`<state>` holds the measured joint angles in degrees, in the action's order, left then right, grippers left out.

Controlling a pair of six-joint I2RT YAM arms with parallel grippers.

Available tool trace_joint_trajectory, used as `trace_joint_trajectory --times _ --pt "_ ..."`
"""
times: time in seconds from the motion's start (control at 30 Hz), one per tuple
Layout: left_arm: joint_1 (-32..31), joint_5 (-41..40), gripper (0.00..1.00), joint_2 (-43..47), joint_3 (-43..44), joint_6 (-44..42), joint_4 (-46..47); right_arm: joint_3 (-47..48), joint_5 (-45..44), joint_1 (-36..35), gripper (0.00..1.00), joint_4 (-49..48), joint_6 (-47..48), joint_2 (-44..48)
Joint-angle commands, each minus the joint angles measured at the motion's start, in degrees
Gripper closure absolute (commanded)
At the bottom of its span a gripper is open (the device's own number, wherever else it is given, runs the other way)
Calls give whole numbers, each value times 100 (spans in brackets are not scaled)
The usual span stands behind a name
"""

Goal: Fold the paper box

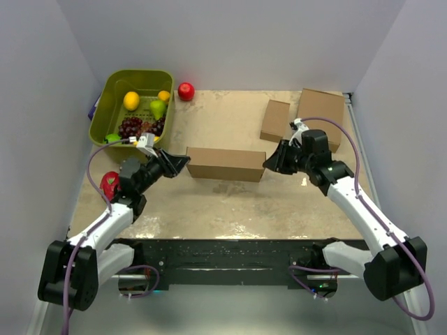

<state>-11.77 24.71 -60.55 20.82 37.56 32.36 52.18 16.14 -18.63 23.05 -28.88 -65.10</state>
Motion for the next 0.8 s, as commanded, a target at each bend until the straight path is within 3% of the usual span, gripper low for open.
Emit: trace_joint_trajectory --times 0.0,0.13,0.17,0.27,0.37,0.4,0.5,0.77 --pt "-88 8 62 -36 -298 -680 -2470 -481 -454 61 72 1351 322 208" --pt "-203 -36 51 595 26 -759 -3015 -367 -445 53 69 1588 348 603" --pt "-203 -106 42 737 97 -776 -3225 -332 -436 61 67 1658 348 665" --pt "-203 -238 27 1238 387 -891 -3849 -130 -480 62 53 1834 453 858" --pt "-203 -326 19 1485 668 -1057 -4193 46 -550 61 34 1914 532 947" --pt "-203 -361 17 1537 730 -1136 -4229 90 -533 53 26 1897 542 964" --pt "-203 -493 11 1459 923 -1251 -4054 143 -533 53 16 1616 533 947" --pt "-115 -775 4 362 1836 -1690 -3139 240 -366 132 1 -378 980 183"
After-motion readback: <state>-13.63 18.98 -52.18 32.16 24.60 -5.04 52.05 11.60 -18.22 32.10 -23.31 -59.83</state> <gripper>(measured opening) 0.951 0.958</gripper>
